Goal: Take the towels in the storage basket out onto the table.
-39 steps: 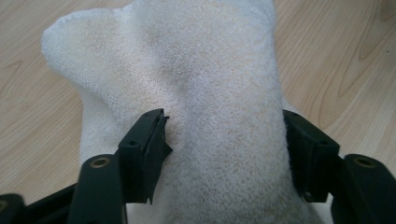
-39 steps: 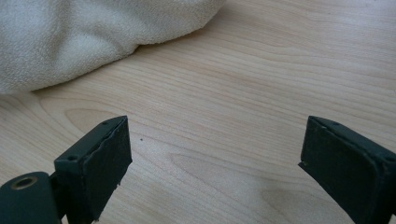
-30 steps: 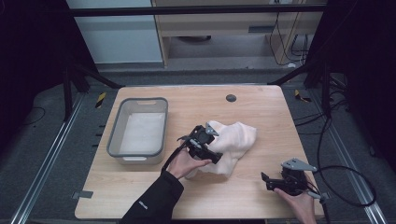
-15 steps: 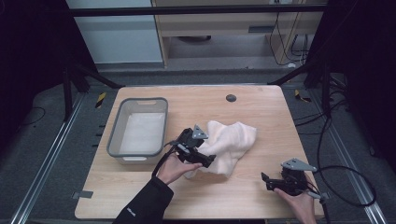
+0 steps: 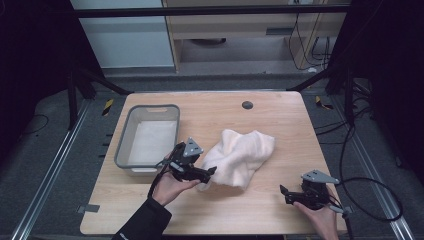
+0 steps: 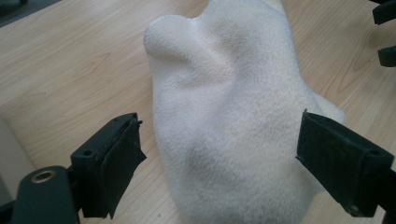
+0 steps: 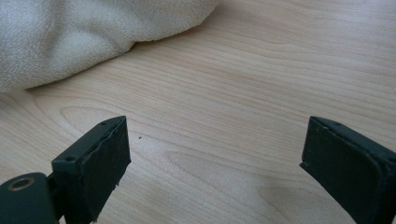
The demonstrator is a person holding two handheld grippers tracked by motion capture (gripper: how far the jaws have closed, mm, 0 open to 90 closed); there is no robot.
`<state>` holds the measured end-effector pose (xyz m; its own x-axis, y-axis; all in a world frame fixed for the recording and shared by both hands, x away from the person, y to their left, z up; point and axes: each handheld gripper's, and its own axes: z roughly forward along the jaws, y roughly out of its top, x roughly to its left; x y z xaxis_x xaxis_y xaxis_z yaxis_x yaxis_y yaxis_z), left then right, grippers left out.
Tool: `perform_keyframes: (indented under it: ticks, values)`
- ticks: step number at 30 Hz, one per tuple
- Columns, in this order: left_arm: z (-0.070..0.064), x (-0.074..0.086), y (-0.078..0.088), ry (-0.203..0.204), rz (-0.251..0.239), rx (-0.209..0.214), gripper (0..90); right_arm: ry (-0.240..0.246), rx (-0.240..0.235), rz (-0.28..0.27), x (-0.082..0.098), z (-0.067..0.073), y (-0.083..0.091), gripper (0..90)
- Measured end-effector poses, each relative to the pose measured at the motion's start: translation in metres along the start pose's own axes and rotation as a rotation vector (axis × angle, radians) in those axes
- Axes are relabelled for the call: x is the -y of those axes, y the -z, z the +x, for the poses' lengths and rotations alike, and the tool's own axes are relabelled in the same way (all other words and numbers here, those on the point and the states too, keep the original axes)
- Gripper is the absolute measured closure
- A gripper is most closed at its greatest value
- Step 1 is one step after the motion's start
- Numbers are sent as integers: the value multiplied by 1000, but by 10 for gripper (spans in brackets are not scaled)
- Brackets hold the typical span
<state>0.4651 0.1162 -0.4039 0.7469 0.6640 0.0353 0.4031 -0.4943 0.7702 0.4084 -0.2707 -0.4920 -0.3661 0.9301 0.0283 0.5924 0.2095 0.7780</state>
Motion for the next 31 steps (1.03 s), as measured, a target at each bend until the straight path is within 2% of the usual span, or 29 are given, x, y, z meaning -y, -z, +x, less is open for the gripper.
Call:
perform_keyframes:
  ticks: [7,11,19,31]
  values:
    - [5,20,12,25,-19,-24,143,-1,2,1,0,0,0,77]
    - [8,32,16,34,-4,-41,148,-3,1,2,1,0,0,77]
    - [12,52,27,68,-29,-61,174,-1,-3,5,1,1,1,77]
    - [22,85,44,137,-37,-98,214,15,7,2,2,2,1,71]
